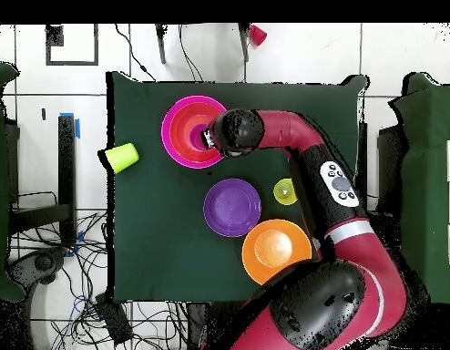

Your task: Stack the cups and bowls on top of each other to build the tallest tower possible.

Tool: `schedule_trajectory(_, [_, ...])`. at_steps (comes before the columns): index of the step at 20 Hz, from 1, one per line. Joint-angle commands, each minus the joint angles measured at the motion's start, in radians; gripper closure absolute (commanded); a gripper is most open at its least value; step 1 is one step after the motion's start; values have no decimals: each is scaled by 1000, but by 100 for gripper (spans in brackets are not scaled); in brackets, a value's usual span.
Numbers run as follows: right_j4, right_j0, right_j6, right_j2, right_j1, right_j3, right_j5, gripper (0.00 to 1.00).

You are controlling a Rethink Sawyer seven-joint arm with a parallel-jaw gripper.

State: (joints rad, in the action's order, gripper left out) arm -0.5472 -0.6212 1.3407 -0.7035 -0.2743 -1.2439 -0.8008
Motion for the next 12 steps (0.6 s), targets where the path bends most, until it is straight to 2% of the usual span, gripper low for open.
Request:
schedule_trajectory(1, [-48,37,-122,5,-32,-57,1,100])
schedule_trajectory(12, [-69,69,-59,26,-33,-72,62,100])
